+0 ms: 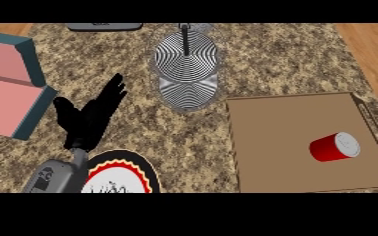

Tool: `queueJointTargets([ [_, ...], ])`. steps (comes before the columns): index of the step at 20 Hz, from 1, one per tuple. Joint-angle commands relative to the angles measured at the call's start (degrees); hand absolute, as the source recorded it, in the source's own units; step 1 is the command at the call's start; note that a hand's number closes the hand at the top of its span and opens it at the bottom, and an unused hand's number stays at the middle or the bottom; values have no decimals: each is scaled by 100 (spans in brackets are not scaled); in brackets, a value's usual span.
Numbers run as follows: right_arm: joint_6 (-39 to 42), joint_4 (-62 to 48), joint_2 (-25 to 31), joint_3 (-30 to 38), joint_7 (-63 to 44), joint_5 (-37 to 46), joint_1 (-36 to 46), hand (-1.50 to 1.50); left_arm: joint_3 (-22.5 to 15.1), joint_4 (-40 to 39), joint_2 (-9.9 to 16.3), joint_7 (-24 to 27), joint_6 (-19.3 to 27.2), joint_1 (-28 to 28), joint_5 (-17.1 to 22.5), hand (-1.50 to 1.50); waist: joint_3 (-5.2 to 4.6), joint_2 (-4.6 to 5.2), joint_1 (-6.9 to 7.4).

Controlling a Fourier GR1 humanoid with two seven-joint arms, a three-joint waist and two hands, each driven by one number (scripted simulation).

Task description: Pick the can from the tray and place it in the tiered basket

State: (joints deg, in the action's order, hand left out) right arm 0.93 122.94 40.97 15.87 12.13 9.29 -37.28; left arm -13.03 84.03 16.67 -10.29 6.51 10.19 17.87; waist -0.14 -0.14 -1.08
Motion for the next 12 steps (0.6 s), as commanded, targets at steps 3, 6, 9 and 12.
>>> queueJointTargets([
  [3,-165,708,-390,-641,-1496,1407,74,-150,-24,148,-104,-83,-94,-29,-68,0,9,15,101],
  [6,-149,427,-717,-1135,-1447,2170,96,-150,192,-121,-106,-141,-144,257,-85,0,12,18,81],
  [9,-100,-58,-1024,-1461,-1533,2553,505,-150,69,88,-220,-172,-153,88,-227,0,15,15,110],
  [12,333,95,-1126,-1382,-1738,2562,526,-150,195,4,-318,-79,-196,63,-304,0,13,13,86],
])
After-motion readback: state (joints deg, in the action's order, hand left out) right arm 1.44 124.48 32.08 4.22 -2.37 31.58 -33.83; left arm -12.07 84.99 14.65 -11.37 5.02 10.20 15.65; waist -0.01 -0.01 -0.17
